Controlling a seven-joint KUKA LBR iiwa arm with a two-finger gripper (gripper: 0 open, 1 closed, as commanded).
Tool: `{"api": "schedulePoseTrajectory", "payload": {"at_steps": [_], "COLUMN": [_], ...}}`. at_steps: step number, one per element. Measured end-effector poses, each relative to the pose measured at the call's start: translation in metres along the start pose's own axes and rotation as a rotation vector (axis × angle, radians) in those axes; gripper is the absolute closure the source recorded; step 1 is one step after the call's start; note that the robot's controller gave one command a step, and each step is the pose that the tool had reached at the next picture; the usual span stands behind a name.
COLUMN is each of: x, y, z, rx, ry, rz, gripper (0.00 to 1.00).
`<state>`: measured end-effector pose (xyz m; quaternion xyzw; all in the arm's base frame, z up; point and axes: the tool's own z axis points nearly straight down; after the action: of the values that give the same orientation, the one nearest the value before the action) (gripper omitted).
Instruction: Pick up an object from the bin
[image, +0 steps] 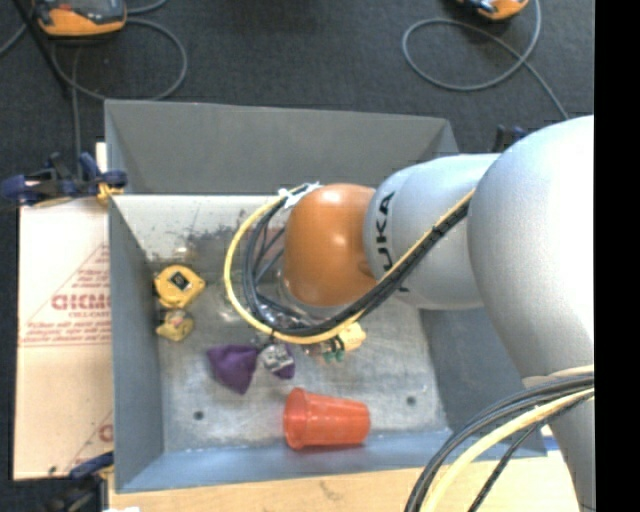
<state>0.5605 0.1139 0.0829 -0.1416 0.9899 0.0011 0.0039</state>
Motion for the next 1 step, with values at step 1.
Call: {"api": "schedulePoseTrajectory", "payload": {"at_steps": [1], "x": [0.0009], "y": [0.0001], "z": [-0.0021], "rx": [0.000], "ry": [0.003], "rz": [0.000], "gripper": [1.00]}}
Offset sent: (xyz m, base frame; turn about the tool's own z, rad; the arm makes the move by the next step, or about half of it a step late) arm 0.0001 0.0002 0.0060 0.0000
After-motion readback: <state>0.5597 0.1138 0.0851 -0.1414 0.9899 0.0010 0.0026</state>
